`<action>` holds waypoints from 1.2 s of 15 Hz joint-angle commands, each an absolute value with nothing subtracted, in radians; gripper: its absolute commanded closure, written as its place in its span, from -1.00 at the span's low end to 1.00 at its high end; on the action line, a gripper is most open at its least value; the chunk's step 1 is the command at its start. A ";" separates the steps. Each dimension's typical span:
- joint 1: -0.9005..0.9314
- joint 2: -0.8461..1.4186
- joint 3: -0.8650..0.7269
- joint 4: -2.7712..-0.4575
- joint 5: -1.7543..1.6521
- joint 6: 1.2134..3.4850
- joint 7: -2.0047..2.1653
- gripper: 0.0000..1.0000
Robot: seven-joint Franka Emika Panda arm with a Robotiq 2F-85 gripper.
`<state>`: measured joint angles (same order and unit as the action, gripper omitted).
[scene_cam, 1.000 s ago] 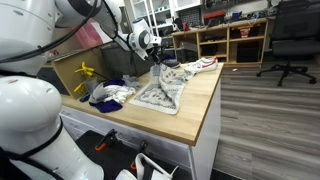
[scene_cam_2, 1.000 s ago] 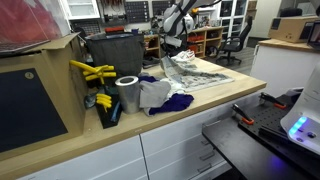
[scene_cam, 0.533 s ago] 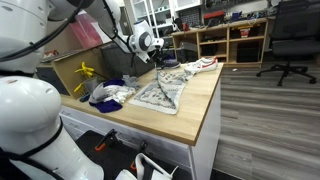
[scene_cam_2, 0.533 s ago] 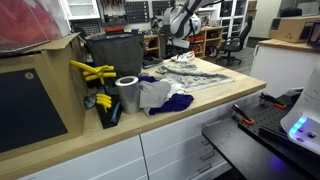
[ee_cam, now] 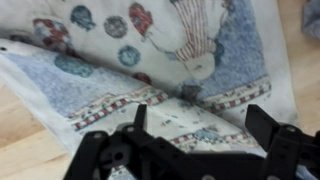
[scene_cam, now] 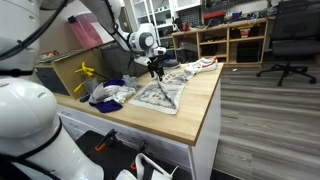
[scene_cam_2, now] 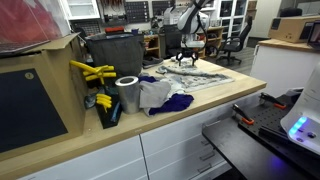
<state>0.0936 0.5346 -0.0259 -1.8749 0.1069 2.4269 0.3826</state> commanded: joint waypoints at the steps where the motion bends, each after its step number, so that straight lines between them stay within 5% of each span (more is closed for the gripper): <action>1: 0.041 0.478 -0.018 -1.930 0.089 2.258 0.224 -1.00; 7: 0.032 0.487 -0.064 -1.925 -0.118 2.028 0.076 -1.00; 18: 0.040 0.576 -0.081 -1.968 -0.423 2.071 0.096 -1.00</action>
